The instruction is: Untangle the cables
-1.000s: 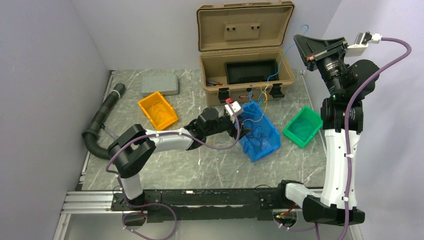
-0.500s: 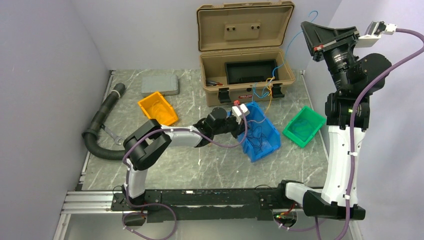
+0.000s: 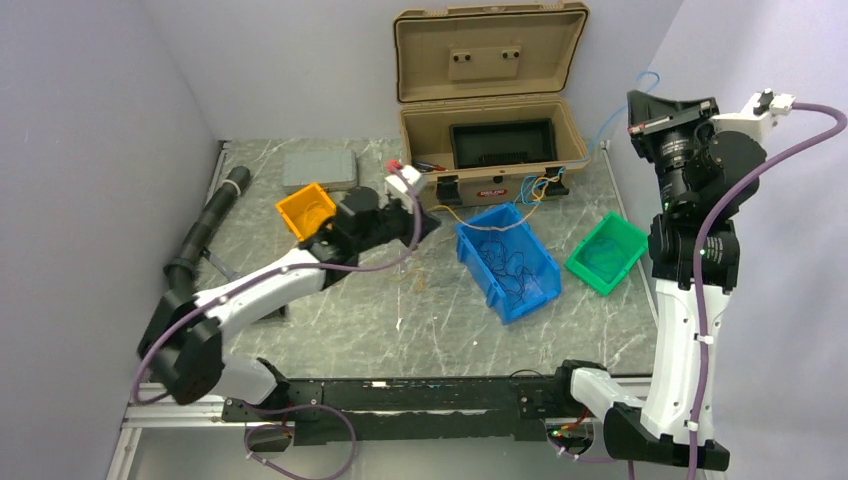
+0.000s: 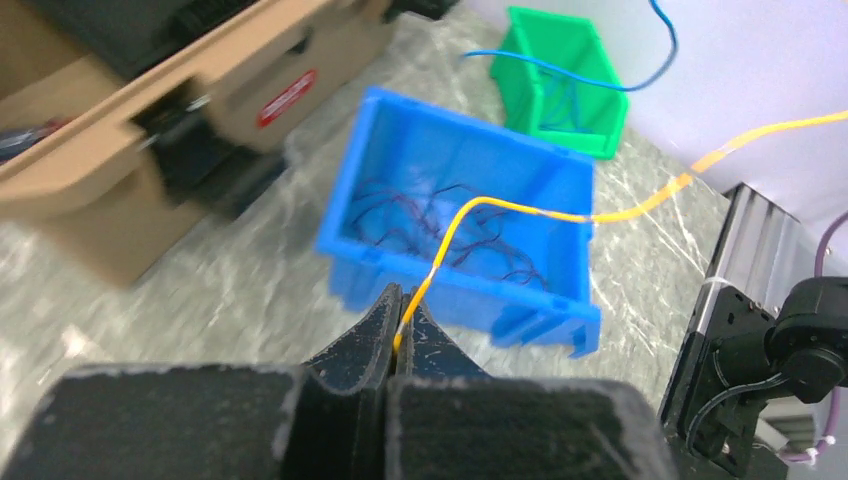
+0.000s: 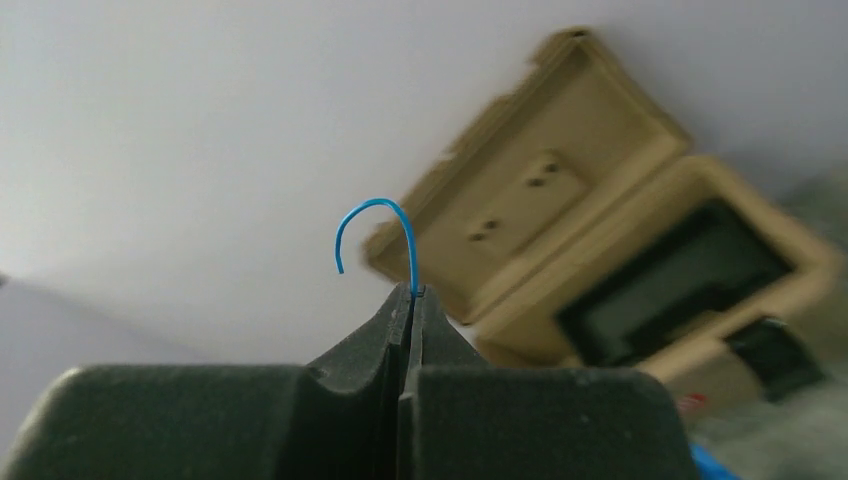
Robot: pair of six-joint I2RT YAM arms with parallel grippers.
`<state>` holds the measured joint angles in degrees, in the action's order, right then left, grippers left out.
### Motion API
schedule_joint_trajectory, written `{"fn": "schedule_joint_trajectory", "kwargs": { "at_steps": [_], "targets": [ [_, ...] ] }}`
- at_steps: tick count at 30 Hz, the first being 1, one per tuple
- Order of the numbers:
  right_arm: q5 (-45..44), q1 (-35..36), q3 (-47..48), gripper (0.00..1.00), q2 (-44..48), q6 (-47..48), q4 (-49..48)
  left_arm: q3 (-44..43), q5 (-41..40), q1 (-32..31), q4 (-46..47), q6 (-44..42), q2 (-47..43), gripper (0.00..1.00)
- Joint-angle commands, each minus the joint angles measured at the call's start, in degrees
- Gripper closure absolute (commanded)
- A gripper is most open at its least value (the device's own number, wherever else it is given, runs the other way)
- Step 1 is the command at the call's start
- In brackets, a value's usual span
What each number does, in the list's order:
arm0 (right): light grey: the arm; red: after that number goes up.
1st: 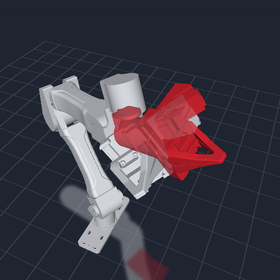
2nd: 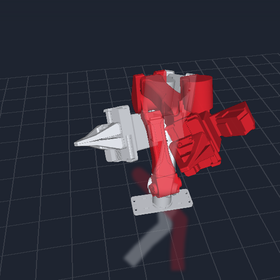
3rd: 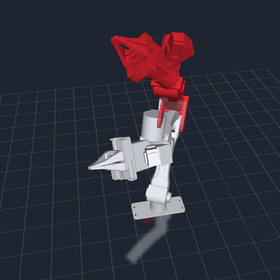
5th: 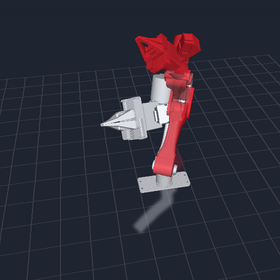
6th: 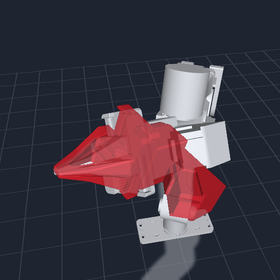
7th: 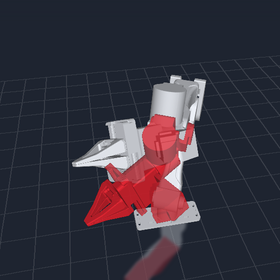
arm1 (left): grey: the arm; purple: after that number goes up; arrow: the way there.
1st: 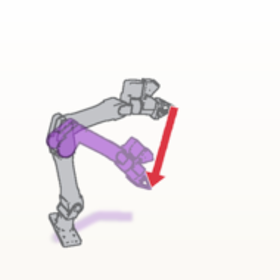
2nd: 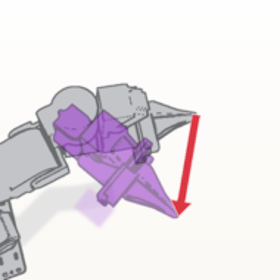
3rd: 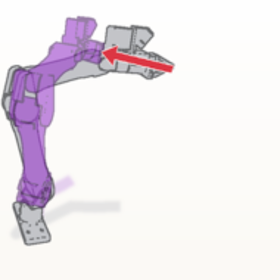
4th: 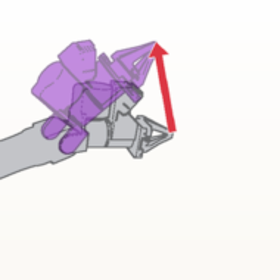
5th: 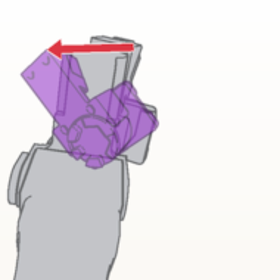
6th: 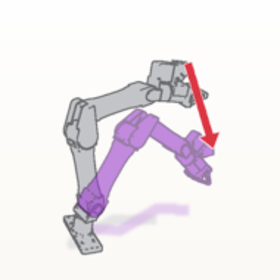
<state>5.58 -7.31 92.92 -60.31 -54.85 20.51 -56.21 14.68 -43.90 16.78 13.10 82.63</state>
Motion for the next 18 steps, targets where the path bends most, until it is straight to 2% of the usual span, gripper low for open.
{"fn": "schedule_joint_trajectory", "kwargs": {
  "at_steps": [1,4,9,13,18],
  "targets": [
    [-16.97,-0.17,-2.88,1.00,1.62,13.60,8.69,4.57,-1.37,8.00,-19.53,6.79,-9.23,1.00],
    [-26.97,-0.16,-3.46,1.00,1.24,19.62,12.54,9.23,-2.61,14.66,-25.47,9.13,-17.20,1.00],
    [-44.05,-0.15,-2.51,1.00,-1.56,24.20,17.93,10.77,-6.16,22.76,-35.85,10.20,-25.76,1.00],
    [-47.68,-0.25,-2.78,1.00,-2.02,26.07,16.43,10.93,-9.85,25.64,-39.23,10.56,-30.83,1.00],
    [-50.61,-0.68,1.93,1.00,-4.65,26.59,18.25,8.93,-16.07,28.65,-44.82,12.56,-34.48,1.00]
  ]
}}
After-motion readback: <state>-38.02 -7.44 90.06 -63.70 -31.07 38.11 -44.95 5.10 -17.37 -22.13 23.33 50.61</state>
